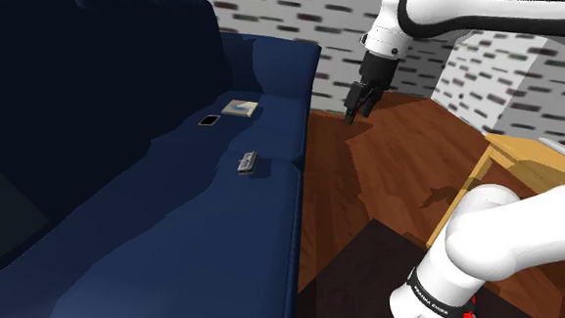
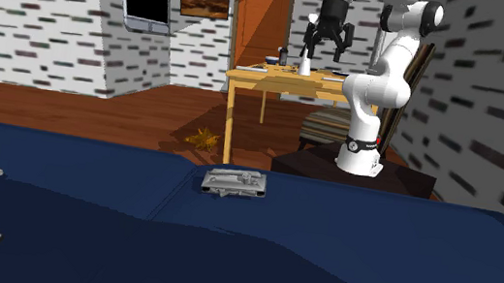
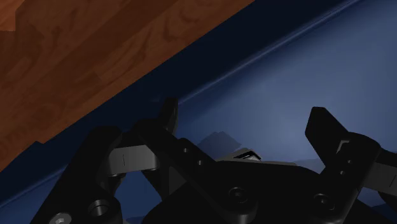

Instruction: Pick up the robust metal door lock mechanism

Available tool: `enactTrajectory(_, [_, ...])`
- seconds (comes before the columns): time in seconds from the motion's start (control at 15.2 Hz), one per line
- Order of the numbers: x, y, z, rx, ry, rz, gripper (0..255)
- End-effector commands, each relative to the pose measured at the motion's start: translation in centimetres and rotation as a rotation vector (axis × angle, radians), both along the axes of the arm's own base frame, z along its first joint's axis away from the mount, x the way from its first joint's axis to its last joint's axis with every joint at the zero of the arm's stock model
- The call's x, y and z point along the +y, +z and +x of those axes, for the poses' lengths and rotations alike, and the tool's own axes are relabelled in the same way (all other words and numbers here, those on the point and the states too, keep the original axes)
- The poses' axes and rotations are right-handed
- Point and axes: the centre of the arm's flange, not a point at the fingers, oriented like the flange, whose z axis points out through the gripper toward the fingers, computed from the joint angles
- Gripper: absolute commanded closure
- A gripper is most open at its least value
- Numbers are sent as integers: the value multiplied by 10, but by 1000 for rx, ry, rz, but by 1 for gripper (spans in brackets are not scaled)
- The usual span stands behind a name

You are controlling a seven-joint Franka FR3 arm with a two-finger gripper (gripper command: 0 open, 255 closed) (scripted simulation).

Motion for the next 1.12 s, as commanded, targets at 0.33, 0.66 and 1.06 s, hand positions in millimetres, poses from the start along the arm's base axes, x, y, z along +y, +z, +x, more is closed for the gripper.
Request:
enactTrajectory(0.33, [32, -28, 61, 60, -100, -16, 0])
enactTrajectory(0.66, [58, -61, 124, 120, -201, -33, 0])
enactTrajectory(1.06, [79, -105, 199, 192, -322, -52, 0])
